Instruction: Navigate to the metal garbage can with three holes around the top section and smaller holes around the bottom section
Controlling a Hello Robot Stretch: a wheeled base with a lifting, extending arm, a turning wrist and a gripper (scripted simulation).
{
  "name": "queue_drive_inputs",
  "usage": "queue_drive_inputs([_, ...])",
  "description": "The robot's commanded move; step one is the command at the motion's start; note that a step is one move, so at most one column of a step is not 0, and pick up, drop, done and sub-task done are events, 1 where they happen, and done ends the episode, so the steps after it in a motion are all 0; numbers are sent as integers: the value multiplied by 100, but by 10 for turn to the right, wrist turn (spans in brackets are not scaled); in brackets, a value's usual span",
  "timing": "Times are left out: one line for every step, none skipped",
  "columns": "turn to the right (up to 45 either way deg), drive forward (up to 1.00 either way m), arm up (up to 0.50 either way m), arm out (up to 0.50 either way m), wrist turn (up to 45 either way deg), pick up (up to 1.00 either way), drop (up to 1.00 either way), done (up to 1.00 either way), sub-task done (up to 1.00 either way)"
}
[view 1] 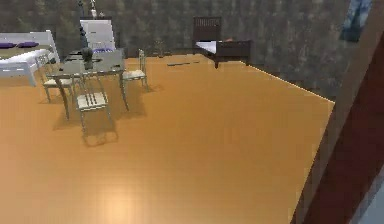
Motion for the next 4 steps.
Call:
queue_drive_inputs([0,45,0,0,0,0,0,0,0])
queue_drive_inputs([-450,0,0,0,0,0,0,0,0])
queue_drive_inputs([-300,0,0,0,0,0,0,0,0])
queue_drive_inputs([0,55,0,0,0,0,0,0,0])
